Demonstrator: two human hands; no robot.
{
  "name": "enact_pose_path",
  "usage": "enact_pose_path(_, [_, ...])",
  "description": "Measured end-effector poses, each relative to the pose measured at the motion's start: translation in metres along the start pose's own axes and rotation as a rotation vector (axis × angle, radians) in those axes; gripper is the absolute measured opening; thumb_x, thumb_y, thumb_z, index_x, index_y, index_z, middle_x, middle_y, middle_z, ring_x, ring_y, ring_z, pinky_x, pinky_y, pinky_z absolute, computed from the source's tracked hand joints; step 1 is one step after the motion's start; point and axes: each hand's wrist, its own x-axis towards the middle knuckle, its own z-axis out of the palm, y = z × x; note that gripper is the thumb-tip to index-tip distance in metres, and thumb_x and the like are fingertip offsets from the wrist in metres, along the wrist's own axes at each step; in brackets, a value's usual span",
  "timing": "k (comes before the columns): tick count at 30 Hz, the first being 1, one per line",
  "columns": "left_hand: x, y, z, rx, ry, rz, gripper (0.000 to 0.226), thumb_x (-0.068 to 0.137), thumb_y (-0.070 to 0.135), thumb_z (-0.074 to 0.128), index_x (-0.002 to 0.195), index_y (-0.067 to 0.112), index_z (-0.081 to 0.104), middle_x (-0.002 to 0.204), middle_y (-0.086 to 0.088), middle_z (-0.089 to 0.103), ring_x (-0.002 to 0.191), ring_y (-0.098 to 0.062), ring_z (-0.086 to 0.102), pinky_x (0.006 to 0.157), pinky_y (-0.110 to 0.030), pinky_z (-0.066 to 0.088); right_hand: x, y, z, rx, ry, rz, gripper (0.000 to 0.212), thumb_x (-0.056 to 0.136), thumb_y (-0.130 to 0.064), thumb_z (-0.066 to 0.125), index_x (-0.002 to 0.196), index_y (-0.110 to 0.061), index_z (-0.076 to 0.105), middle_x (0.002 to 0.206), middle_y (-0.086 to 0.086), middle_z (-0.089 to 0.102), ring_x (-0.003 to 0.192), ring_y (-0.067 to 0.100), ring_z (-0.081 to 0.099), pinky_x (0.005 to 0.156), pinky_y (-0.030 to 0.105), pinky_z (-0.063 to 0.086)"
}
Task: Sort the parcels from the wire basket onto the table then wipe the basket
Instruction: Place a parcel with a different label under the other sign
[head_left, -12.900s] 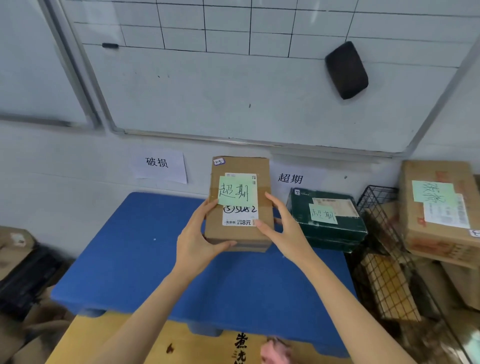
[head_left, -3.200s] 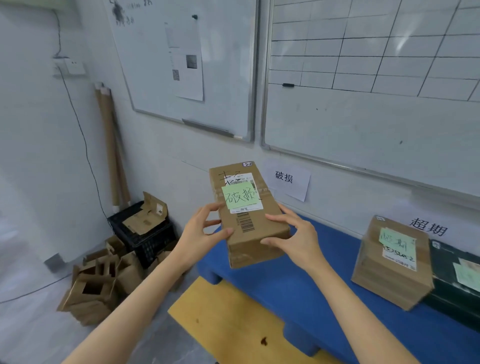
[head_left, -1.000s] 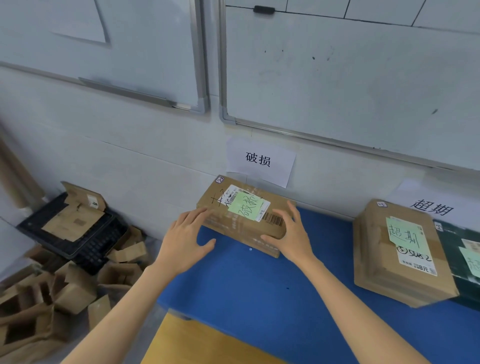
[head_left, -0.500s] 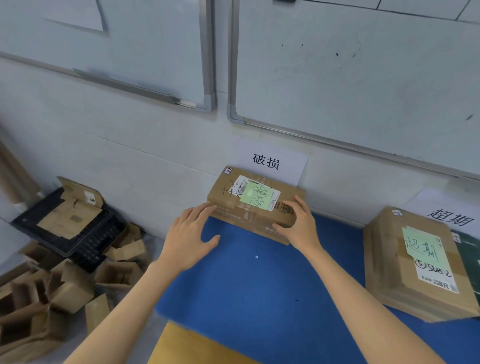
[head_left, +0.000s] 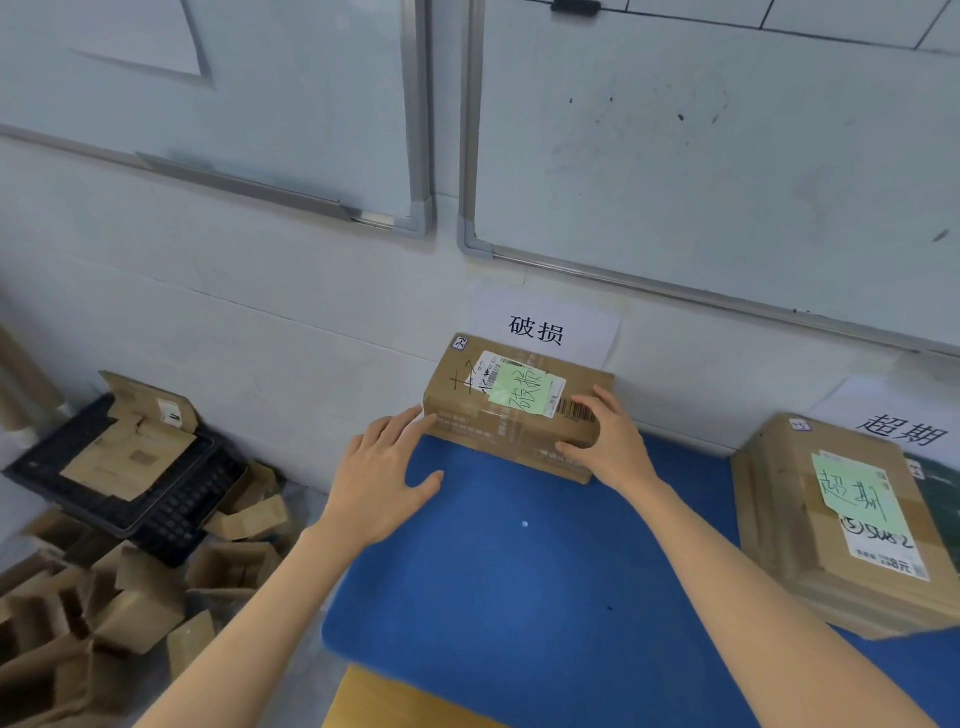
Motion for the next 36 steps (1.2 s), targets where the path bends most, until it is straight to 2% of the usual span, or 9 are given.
enact_pose_path(5, [0.005,0.006,-0.004,-0.031,0.008,0.072,0.077,0.079,0.061,0.032,0.148,0.027,0.04,0.154,0.009,0.038,0.136,-0.021,0.039,0.105,-0.038,0.036,-0.017,-0.001,-0.005,-0.066,-0.037,0.051,0.077,0.081,-0.049,0.076,0.146,-0.033,0.038,0.163,-0.01,0.015,0.146,0.019,0.026,0.109,0.052,0.04])
enact_pose_path(10, [0.017,0.036,-0.007,-0.056,0.018,0.146,0.08,0.078,0.061,0.031,0.151,0.029,0.035,0.152,0.01,0.04,0.134,-0.019,0.039,0.105,-0.036,0.034,-0.052,0.002,-0.025,-0.128,0.025,0.029,0.065,0.093,-0.052,0.06,0.149,-0.031,0.034,0.156,-0.009,0.027,0.144,0.014,0.026,0.107,0.044,0.042])
enact_pose_path(13, [0.03,0.067,-0.008,-0.056,0.015,0.205,0.081,0.078,0.063,0.029,0.15,0.028,0.037,0.153,0.009,0.04,0.137,-0.019,0.038,0.106,-0.037,0.034,-0.071,0.003,-0.051,-0.208,0.065,0.037,0.064,0.095,-0.053,0.055,0.151,-0.03,0.033,0.159,-0.006,0.025,0.146,0.015,0.024,0.111,0.04,0.037])
enact_pose_path(18, [0.041,0.134,-0.009,-0.074,0.025,0.327,0.08,0.079,0.065,0.028,0.148,0.027,0.041,0.152,0.006,0.042,0.138,-0.023,0.038,0.108,-0.041,0.033,-0.117,0.011,-0.107,-0.364,0.17,0.071,0.069,0.097,-0.053,0.051,0.155,-0.026,0.025,0.163,-0.004,0.017,0.15,0.017,0.015,0.118,0.037,0.026])
enact_pose_path(24, [0.028,0.227,-0.005,-0.08,0.028,0.48,0.08,0.081,0.068,0.025,0.148,0.028,0.041,0.155,0.005,0.039,0.137,-0.023,0.038,0.108,-0.041,0.032,-0.194,0.044,-0.171,-0.458,0.317,0.166,0.07,0.095,-0.053,0.053,0.155,-0.028,0.027,0.164,-0.002,0.018,0.15,0.024,0.018,0.119,0.039,0.025])
enact_pose_path(30, [-0.018,0.327,0.003,-0.088,0.024,0.624,0.083,0.081,0.07,0.021,0.147,0.025,0.042,0.155,0.003,0.038,0.14,-0.025,0.035,0.11,-0.042,0.032,-0.306,0.085,-0.229,-0.525,0.371,0.31,0.072,0.097,-0.057,0.046,0.157,-0.027,0.019,0.165,0.002,0.013,0.152,0.024,0.007,0.121,0.042,0.018])
enact_pose_path(34, [-0.075,0.398,0.008,-0.151,0.025,0.68,0.083,0.079,0.067,0.022,0.146,0.023,0.046,0.154,0.001,0.041,0.138,-0.027,0.038,0.108,-0.044,0.034,-0.39,0.112,-0.264,-0.526,0.392,0.378,0.072,0.096,-0.059,0.046,0.157,-0.028,0.021,0.165,0.0,0.012,0.153,0.021,0.002,0.122,0.043,0.018])
enact_pose_path(36, [-0.107,0.433,0.011,-0.152,0.01,0.715,0.084,0.08,0.069,0.02,0.149,0.025,0.041,0.156,0.003,0.037,0.141,-0.025,0.034,0.11,-0.044,0.031,-0.432,0.125,-0.281,-0.538,0.398,0.397,0.075,0.093,-0.065,0.042,0.156,-0.028,0.023,0.165,0.0,0.013,0.153,0.021,0.002,0.121,0.046,0.02])
